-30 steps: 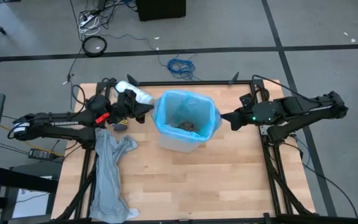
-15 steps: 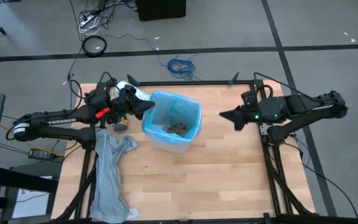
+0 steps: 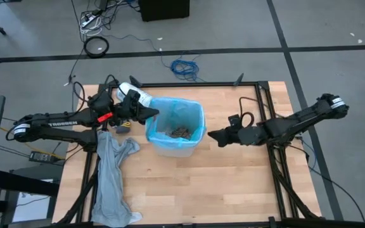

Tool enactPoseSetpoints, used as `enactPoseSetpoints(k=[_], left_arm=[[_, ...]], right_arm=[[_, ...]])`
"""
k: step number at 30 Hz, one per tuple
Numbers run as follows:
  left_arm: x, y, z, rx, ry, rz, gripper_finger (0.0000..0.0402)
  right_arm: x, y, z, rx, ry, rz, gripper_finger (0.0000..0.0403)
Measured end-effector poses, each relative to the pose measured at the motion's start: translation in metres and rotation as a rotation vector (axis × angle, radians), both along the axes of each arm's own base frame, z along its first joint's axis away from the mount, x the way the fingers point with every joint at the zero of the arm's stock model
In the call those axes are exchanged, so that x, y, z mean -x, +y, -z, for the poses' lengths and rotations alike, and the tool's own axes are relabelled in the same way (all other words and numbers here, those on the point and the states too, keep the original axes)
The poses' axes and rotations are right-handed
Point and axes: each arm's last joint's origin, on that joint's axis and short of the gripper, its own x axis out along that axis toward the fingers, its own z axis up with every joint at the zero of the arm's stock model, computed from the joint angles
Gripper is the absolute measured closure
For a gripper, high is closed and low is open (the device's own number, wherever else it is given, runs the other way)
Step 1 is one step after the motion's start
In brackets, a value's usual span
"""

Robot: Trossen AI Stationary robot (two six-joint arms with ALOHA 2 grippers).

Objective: Place trash/remove bag and relplace
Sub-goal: Remove the blue trash bag from the trash bin

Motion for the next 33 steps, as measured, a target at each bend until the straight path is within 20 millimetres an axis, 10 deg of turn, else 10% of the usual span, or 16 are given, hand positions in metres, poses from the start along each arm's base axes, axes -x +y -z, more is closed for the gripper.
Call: enactPoseSetpoints(k=[8,33], left_arm=[[-0.003,-0.004,0.014,0.03,0.139,0.018,0.0396],[-0.008,0.0,0.019,0.058,0.166,-0.137,0.0396]], right_arm=[[-0.003,-0.004,0.04,-0.001,-0.194,0.165,0.0184],[-0.013,-0.029,0.031,0.068,-0.293,0.104,0.0212]])
